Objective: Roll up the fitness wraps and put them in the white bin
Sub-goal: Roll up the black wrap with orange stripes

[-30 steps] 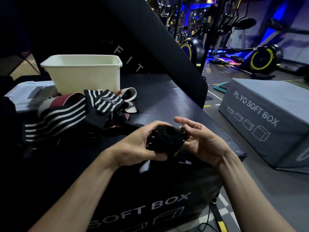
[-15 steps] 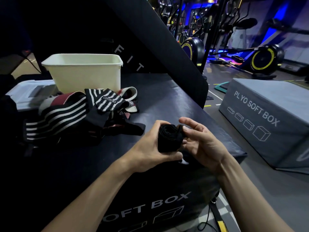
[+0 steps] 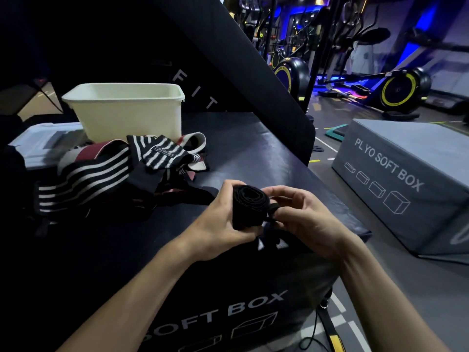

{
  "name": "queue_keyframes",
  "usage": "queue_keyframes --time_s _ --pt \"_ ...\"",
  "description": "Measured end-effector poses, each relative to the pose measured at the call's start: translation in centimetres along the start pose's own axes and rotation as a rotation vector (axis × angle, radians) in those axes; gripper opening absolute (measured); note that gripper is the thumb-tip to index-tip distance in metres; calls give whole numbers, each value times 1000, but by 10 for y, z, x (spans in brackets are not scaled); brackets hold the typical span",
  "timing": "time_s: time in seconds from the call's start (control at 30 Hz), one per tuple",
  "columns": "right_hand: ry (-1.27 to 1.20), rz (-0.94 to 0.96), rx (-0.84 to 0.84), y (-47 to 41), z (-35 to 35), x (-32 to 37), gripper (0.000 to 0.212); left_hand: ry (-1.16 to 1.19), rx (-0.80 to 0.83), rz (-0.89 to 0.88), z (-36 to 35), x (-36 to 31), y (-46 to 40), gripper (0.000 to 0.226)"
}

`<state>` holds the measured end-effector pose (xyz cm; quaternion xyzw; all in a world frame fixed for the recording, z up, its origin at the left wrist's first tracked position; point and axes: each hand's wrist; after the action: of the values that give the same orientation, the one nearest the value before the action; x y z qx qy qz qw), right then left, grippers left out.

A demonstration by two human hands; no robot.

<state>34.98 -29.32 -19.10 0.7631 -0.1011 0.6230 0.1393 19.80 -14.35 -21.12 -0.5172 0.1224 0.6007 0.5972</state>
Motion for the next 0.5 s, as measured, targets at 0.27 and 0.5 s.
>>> queue_keyframes --time_s 0.27,0.5 --pt "29 24 -119 -2 -9 -1 30 105 130 128 14 -8 8 65" --pt "38 42 -84 -1 -11 0 34 22 -52 23 27 -5 14 48"
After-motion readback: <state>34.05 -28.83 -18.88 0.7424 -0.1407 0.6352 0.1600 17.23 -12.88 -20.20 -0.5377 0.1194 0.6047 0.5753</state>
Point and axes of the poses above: each hand's wrist, its own y-axis away from the middle knuckle, its own z-axis out of the back of the hand, x = y × z, and after that the axes turned 7 degrees about -z, right-handed
